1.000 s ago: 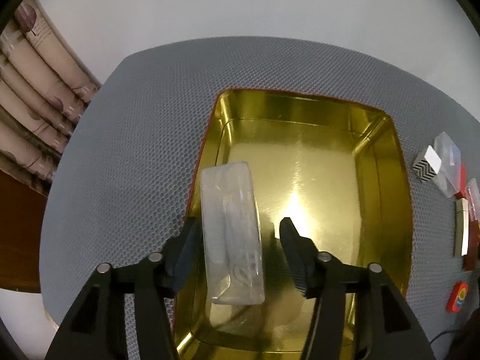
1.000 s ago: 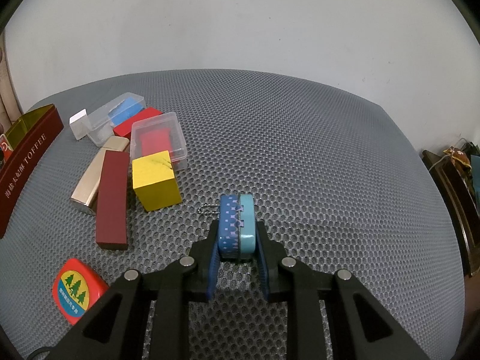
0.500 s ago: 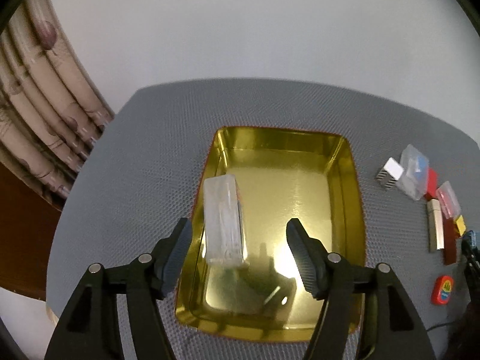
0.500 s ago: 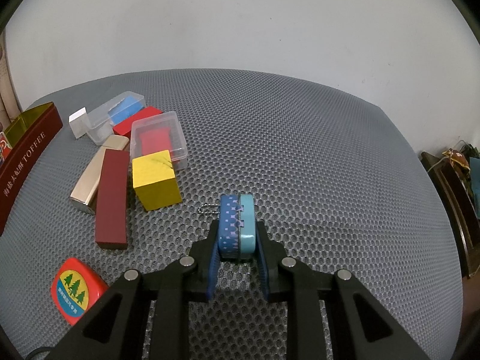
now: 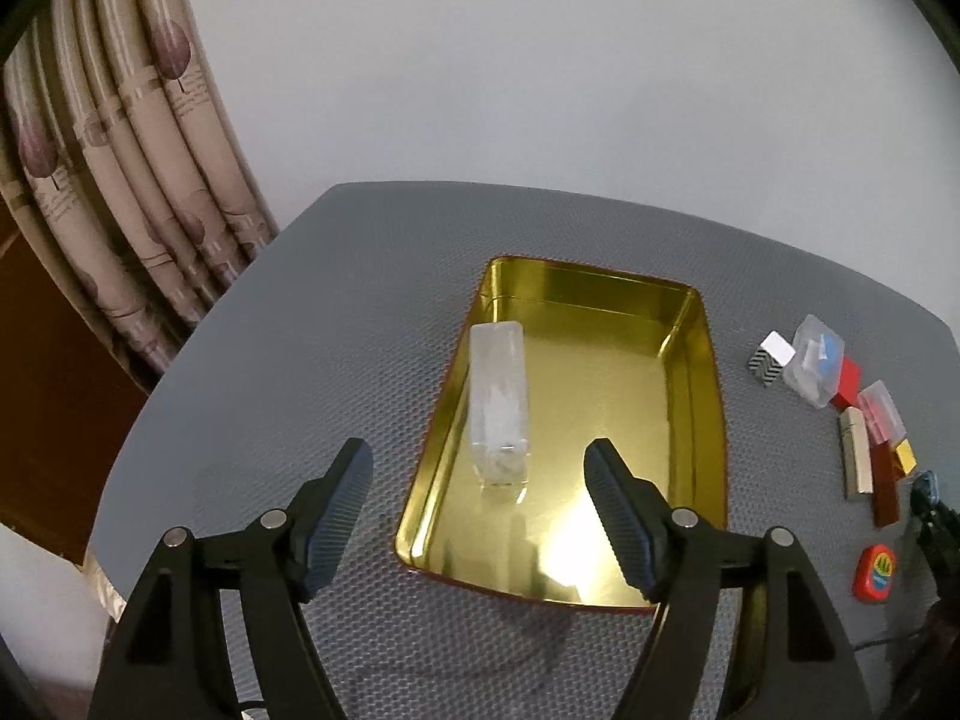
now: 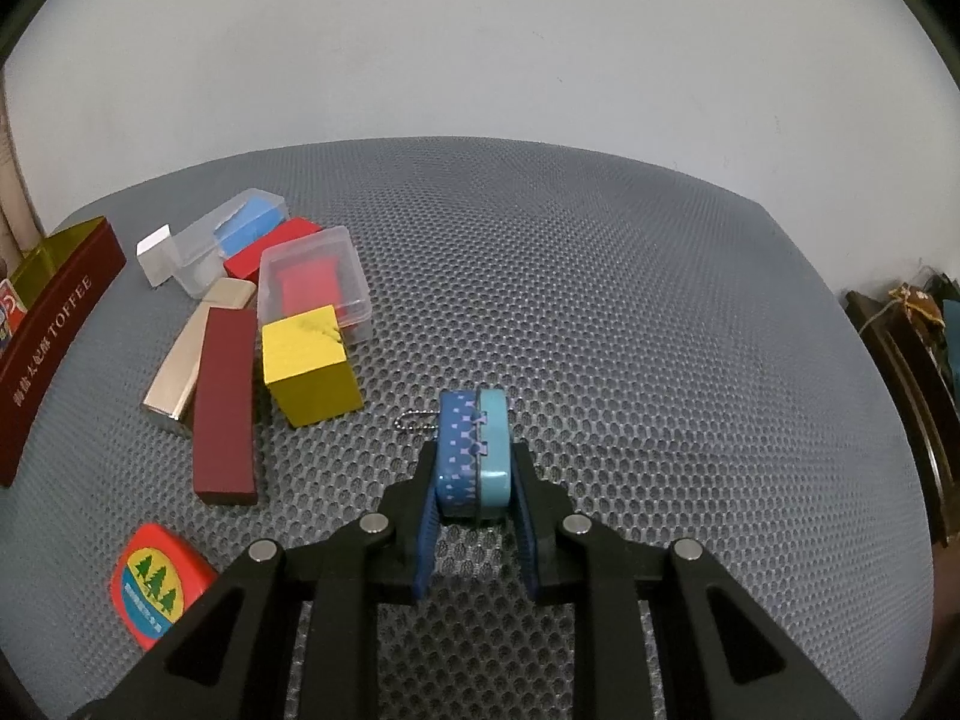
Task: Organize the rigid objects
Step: 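Carry the blue patterned tin into the gold tin and release it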
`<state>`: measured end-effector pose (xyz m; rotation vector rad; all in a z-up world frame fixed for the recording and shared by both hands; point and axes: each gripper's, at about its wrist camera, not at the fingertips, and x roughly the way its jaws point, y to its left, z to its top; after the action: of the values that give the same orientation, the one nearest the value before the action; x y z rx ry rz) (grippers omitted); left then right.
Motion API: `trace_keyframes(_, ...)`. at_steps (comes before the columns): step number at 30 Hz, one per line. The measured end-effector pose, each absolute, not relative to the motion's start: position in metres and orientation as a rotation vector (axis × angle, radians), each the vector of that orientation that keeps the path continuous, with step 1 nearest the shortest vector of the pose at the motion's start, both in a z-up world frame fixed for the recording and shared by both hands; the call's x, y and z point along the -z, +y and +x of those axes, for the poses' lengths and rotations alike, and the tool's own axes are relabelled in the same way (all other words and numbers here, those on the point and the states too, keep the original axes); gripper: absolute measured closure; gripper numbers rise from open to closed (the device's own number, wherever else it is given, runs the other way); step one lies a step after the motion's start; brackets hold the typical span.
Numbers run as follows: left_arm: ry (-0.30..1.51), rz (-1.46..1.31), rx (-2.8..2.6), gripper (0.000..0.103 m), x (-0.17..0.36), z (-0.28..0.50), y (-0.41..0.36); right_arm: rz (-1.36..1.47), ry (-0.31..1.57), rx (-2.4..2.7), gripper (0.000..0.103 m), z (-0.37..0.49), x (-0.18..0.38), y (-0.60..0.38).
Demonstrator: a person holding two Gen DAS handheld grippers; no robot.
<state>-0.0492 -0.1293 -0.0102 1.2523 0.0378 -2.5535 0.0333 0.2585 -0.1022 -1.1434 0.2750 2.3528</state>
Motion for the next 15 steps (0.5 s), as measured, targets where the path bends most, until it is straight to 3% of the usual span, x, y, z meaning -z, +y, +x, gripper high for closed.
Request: trace_keyframes(15,0.094,1.243,2.555,0.026,0.01,-0.044,-0.139,-1.03,0.157,-2.485,0.082,0.023,0.012,0.214)
